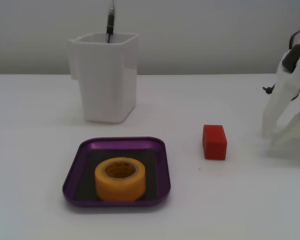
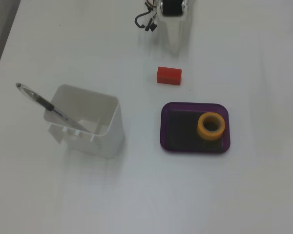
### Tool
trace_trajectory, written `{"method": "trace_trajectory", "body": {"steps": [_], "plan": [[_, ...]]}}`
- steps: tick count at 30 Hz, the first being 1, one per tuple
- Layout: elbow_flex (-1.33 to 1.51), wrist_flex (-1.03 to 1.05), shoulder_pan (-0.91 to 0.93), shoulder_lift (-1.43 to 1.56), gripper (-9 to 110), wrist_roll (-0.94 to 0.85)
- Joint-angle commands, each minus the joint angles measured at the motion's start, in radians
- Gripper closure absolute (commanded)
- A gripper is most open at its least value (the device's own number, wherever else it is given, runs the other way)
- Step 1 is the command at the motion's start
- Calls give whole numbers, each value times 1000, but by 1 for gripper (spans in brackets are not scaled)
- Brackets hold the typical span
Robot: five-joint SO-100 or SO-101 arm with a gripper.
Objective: Pick up the red cube and place it in the box.
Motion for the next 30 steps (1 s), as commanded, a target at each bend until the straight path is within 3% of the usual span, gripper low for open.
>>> {"method": "trace_trajectory", "body": {"steps": [1,17,24,30], "plan": [[3,-12,2,77,102,-2],[-21,-12,3,77,102,-3],[-199,-127,5,55,102,-2],[-333,-170,5,-183,102,-3]]}}
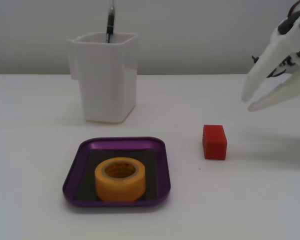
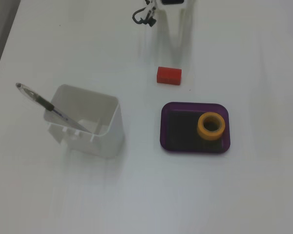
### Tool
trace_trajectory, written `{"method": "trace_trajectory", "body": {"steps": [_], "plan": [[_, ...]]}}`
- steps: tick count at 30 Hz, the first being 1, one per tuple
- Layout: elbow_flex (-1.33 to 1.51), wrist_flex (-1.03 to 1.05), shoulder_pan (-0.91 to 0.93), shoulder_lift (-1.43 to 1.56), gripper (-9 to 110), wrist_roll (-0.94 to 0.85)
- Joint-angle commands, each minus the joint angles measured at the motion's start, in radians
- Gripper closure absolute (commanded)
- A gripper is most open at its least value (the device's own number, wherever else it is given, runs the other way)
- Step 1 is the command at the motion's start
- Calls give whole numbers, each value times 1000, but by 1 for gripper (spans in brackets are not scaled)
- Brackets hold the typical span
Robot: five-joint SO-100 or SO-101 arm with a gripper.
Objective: Pick up the red cube and place it in the box.
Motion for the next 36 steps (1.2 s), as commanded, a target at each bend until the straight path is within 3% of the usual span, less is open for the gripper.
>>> {"method": "trace_trajectory", "body": {"steps": [1,8,17,36], "plan": [[-138,-25,-5,-186,102,-3],[-440,-9,-5,-733,101,-5],[-758,58,-6,-1261,78,5],[-795,-51,9,-1575,76,-20]]}}
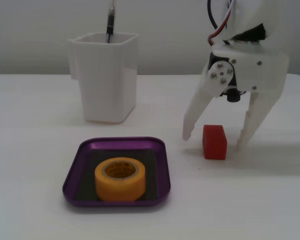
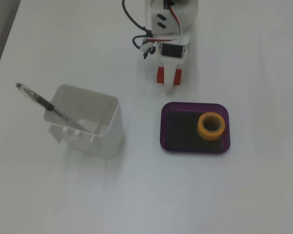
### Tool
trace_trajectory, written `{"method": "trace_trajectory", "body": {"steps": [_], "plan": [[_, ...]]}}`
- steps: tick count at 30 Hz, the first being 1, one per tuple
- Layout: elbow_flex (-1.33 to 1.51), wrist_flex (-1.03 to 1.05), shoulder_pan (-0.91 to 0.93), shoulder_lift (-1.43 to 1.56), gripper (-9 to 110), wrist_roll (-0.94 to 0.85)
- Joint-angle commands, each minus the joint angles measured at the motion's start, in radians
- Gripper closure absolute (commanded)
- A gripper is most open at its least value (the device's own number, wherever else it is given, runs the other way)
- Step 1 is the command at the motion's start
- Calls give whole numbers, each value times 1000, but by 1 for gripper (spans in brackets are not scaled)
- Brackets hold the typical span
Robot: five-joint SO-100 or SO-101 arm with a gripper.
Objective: Pick up the red cube and place it in the box.
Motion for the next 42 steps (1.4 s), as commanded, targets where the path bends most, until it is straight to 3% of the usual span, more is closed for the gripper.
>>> {"method": "trace_trajectory", "body": {"steps": [1,9,14,20,30,36,42], "plan": [[-26,-28,3,-20,78,-29],[-26,-83,5,-117,102,-72],[-41,-46,-2,-80,102,-67],[-106,107,-32,183,102,-67],[-163,66,-319,620,102,-77],[-152,-141,-318,554,102,-69],[-169,-284,-247,307,102,-71]]}}
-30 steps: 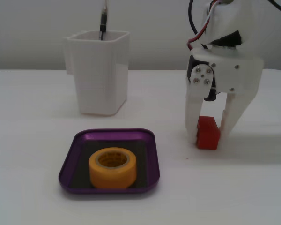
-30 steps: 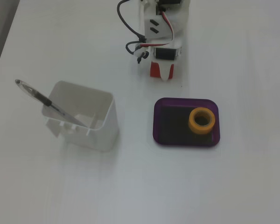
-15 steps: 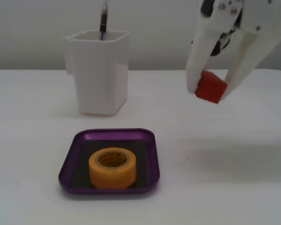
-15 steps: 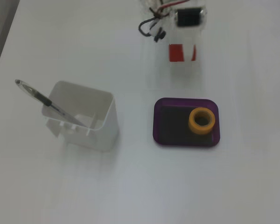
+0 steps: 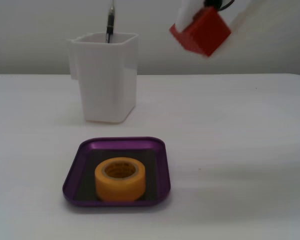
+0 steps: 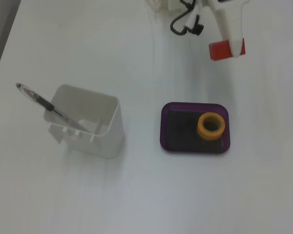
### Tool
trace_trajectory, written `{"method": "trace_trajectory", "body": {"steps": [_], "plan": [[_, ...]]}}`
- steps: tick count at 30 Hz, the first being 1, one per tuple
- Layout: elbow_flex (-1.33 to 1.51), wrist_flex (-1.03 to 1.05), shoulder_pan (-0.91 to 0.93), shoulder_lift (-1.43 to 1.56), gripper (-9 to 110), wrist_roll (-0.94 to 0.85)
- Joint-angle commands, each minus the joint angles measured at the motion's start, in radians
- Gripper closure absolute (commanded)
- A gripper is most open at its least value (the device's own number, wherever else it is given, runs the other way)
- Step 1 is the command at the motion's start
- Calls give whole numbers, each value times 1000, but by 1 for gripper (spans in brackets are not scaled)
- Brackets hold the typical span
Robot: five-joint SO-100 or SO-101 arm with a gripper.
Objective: Pick up the red cube and place it in the box.
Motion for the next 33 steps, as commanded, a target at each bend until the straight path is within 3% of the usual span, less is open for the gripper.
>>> {"method": "trace_trajectory", "body": {"steps": [1,10,33], "plan": [[-52,-103,61,-140,102,0],[-114,-253,210,-457,102,-3],[-193,-293,210,-696,101,-8]]}}
